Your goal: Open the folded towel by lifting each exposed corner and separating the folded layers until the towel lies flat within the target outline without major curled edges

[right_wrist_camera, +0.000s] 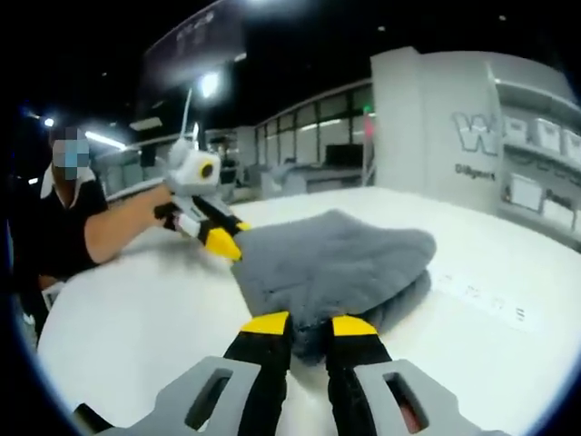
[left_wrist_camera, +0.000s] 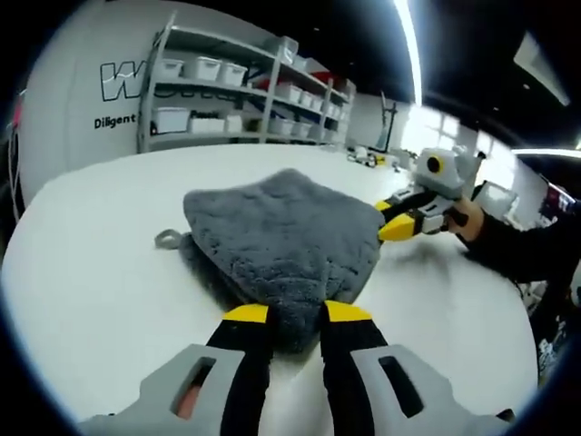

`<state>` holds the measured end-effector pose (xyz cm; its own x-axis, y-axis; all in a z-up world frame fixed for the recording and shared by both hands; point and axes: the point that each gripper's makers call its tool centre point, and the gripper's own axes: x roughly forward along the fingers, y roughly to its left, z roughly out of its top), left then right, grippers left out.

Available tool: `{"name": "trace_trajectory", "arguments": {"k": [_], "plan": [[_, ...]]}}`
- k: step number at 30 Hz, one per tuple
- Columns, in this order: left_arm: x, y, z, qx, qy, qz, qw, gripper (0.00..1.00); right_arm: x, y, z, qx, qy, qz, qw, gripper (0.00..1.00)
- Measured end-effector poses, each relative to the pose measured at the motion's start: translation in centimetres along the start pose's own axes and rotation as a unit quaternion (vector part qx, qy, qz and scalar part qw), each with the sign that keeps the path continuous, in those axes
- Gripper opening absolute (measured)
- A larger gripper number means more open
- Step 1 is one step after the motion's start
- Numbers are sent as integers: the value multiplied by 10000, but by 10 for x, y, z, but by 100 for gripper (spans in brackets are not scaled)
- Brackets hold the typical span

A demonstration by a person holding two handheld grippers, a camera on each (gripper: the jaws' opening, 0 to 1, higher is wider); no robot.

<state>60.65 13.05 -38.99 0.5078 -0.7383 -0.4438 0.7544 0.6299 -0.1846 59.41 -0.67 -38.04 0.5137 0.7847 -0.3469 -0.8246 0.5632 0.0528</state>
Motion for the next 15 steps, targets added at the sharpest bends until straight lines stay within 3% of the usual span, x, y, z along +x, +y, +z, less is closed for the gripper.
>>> {"name": "trace_trajectory", "arguments": {"k": [6,9,15], "plan": [[1,-4,-2,21,65,-59,10000,17,-6,-2,-1,140,104,47,9998,9],[0,-13,-5,391,217,-39,9990,16,-12,0,-3,107,125,54,9999,9],[0,-23,0,296,185,-90,9994,10,-19,-4,-2,372,36,-51,9993,7]]}}
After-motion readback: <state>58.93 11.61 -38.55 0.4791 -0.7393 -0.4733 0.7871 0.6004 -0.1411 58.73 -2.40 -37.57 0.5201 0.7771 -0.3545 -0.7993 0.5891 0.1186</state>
